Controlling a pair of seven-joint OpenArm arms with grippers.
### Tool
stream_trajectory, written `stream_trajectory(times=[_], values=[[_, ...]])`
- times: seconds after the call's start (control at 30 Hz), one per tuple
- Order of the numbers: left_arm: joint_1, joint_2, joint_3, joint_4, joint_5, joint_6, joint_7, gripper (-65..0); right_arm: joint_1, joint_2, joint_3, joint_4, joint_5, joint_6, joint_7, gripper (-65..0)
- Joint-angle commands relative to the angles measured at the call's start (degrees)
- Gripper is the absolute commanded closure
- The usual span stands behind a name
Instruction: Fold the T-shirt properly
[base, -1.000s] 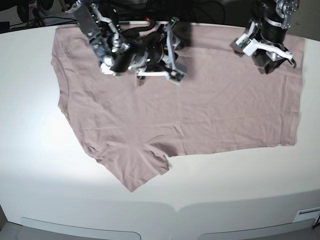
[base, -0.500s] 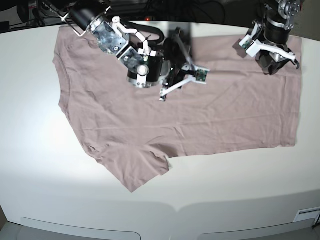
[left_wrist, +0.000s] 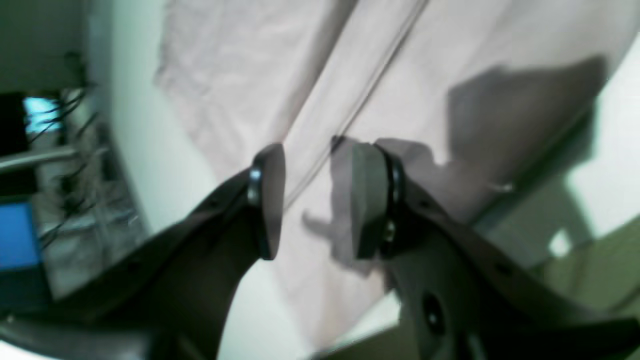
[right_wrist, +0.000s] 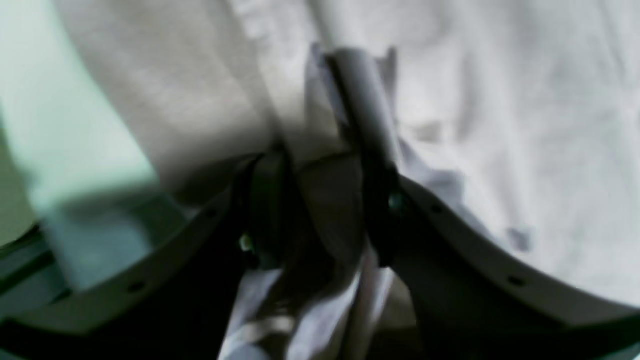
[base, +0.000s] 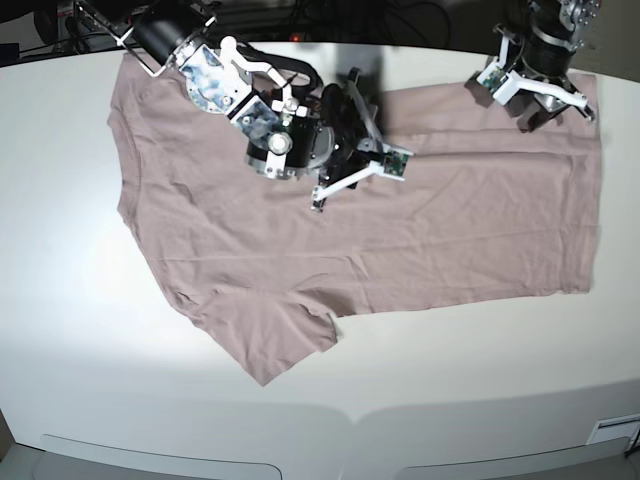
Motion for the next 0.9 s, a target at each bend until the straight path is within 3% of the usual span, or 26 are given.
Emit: stream_trajectory(times=[0.0,0.1,0.43,0.6,0.77,0.87], values=[[-0.02,-0.68,-0.17,-0.92,0.11,1.01,-0.57,-21.5,0.92,-0.2,0.2,0.87,2.14,0.74,0.57,-25.4],[-1.14,-0.68,-0.17,-6.71,0.35,1.01,-1.57,-21.5,0.92,-0.17,0.2,0.87,5.51,0.87,-0.02,-25.5],[-2.95,-0.68,-0.17,-15.58,4.87,1.05,-1.6,-21.5,0.94,-0.17,0.2,0.87,5.51,0.87,-0.2,-25.4],[-2.93,-0.7,-0.17,-15.58,4.9,1.05,-1.7,-21.5,0.96,-0.17,0.2,0.87,-0.52,0.7,1.97,-25.5],[-2.93,-0.7,-0.17,-15.58,4.92,1.05,-1.05,-21.5,1.62,-0.2,0.2,0.87,-12.35,-8.9,9.16,-25.5],[-2.93,-0.7,-0.17,-15.58,4.92,1.05,-0.35,-21.5,3.1,-0.2,0.2,0.87,-13.05,-10.99,11.21,-25.5]])
